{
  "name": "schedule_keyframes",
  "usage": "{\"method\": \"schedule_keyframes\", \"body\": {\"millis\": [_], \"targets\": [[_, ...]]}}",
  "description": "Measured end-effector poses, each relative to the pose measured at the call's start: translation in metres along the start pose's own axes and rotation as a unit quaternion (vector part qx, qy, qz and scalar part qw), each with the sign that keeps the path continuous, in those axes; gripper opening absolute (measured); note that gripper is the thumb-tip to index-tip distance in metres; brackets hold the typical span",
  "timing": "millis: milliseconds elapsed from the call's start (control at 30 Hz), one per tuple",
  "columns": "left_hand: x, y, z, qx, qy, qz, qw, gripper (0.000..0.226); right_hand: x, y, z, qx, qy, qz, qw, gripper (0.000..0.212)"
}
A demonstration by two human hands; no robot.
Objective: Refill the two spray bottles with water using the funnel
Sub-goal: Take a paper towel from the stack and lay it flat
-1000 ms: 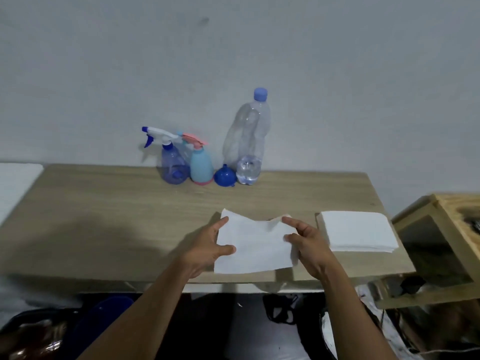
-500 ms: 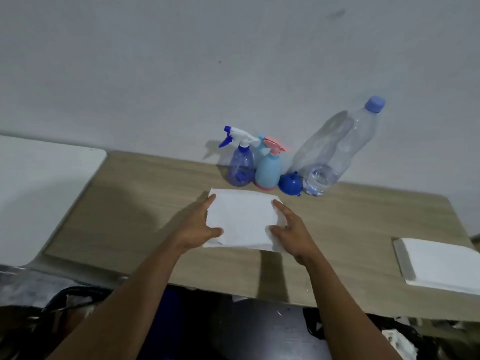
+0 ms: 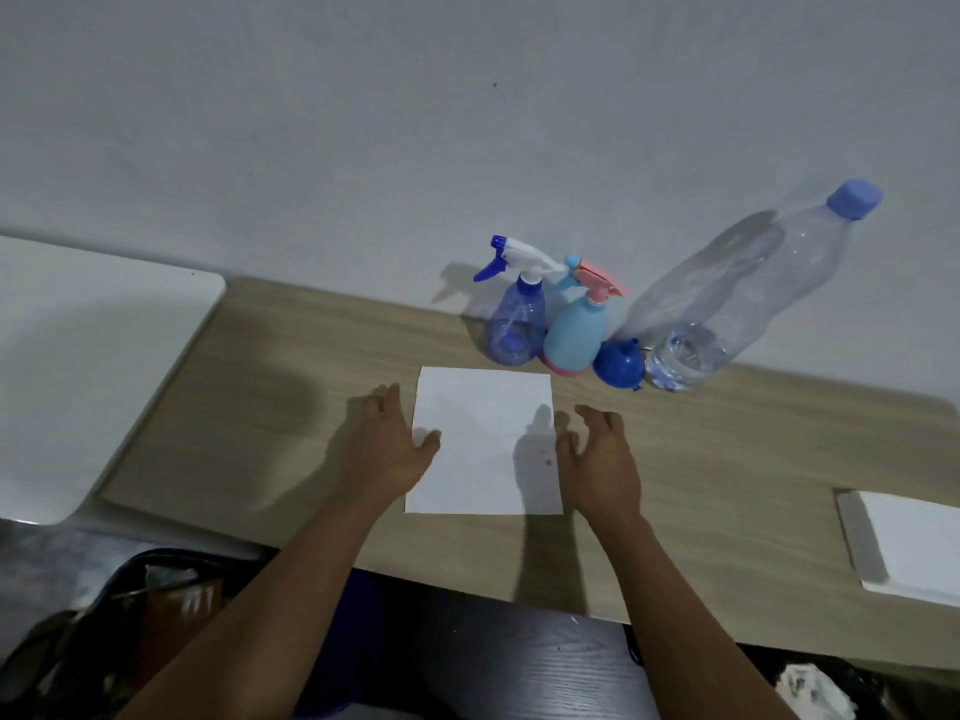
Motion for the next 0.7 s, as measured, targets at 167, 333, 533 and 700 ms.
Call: {"method": "schedule_keyframes", "body": {"millis": [167, 333, 533, 700], "targets": [[-0.009, 0.008, 0.028, -0.081, 0.107, 0.239, 0.962, 0.056, 0.019, 0.005, 0.040, 0.027, -0.074, -0.167, 0.983, 0.048], [0.007, 0.040, 0.059, 0.006, 0.235, 0.262, 0.936, 0.065, 0.023, 0.027, 0.071, 0.113, -0.172, -0.258, 0.944, 0.063], [0.021, 0.054, 0.073, 0.027, 0.237, 0.265, 0.934, 0.065, 0.013, 0.035, 0.096, 0.153, -0.231, -0.271, 0.922, 0.066], [0.020, 0.055, 0.075, 0.024, 0.244, 0.268, 0.932, 0.067, 0.012, 0.036, 0.097, 0.147, -0.231, -0.269, 0.923, 0.067]]}}
Point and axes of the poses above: each hand's wrist, its own y-axis towards the middle knuckle, its own z-axis out of the palm, x = y × z, the point moved 1 cm from there along y, towards the middle knuckle, and after that the axes turned 7 degrees about -y, right-handed, at the moved point
